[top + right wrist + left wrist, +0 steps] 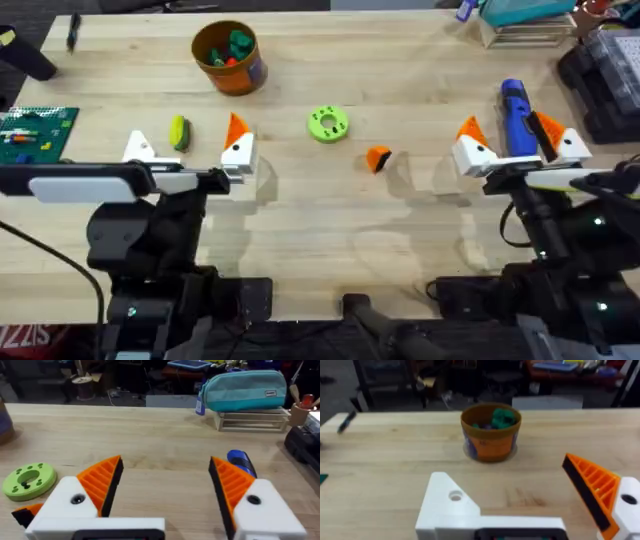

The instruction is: Pick up the gripper from the table and insert it into the empty holder that is missing its gripper. Then pick up a screw, insert it into the mounting hole, and use the screwdriver to tighten it. Finally, clean up the table by picking up the vegetable and placing it into the bucket.

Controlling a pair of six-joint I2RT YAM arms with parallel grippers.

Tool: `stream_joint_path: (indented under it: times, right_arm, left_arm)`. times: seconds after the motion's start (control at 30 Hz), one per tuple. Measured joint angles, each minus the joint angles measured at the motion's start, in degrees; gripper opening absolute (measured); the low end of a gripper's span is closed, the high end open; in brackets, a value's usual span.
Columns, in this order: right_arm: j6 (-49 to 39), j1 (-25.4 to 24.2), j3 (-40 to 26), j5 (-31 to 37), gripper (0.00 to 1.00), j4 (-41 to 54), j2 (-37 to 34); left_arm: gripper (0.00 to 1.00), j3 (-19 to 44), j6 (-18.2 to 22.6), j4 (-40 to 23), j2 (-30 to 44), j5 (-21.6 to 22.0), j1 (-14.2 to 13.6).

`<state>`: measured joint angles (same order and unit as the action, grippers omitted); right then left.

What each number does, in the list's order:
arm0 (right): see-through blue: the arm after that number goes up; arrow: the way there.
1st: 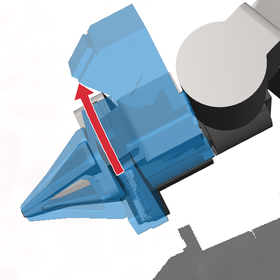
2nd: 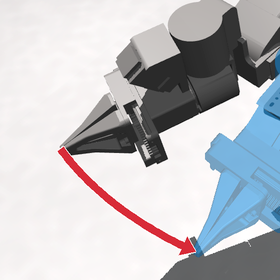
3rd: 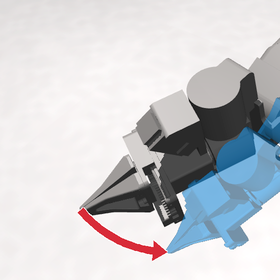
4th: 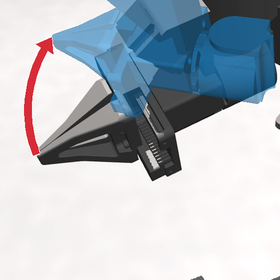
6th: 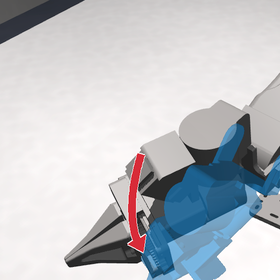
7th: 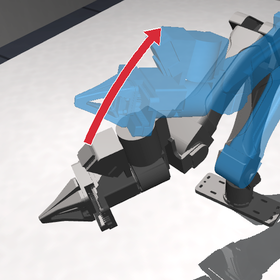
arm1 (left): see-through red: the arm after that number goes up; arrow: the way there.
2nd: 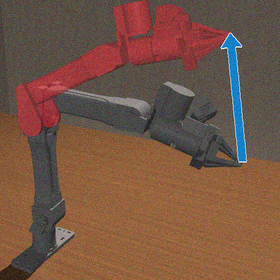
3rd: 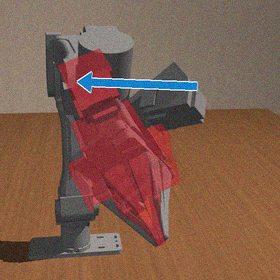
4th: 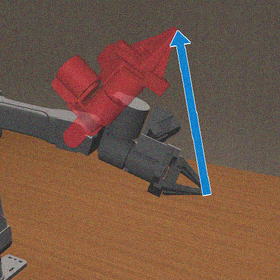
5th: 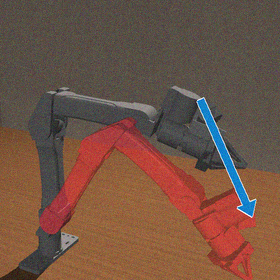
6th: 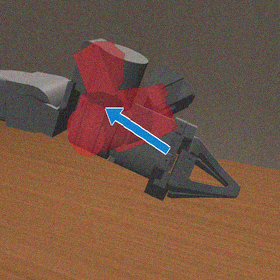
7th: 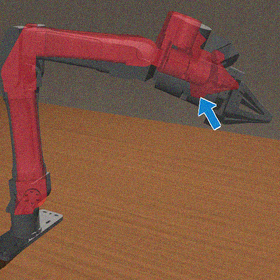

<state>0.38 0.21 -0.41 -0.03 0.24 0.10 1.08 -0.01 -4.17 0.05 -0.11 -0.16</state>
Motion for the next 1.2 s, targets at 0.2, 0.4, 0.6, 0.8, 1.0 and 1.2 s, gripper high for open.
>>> stream_joint_path:
  times: [0.2, 0.4, 0.6, 0.8, 1.0, 1.2]
  right_arm:
    - [0.1, 0.0, -4.2, 1.0, 0.993, 3.2, -1.0]
    - [1.3, 0.0, -17.3, 1.9, 0.993, 15.0, -8.8]
    - [1.7, 0.0, -33.0, 2.1, 0.994, 29.8, -22.2]
    - [1.8, 0.0, -50.2, 2.2, 0.994, 46.4, -35.8]
    - [1.8, 0.0, -56.2, 2.2, 0.994, 48.7, -44.7]
    - [1.8, 0.0, -56.2, 2.2, 0.994, 49.1, -46.7]
  left_arm:
    - [0.992, 10.5, 0.0, -12.1, 3.1, 1.8, 0.0]
    - [0.993, 28.9, 0.0, -24.9, 16.5, 4.7, 0.0]
    - [0.992, 49.5, 0.0, -42.5, 36.7, 5.8, 0.0]
    - [0.993, 65.5, 0.1, -55.7, 52.1, 6.0, 0.0]
    - [0.987, 69.4, 0.4, -55.3, 60.0, 6.1, 0.1]
    - [0.986, 68.7, 1.1, -58.8, 66.4, 6.5, 4.3]
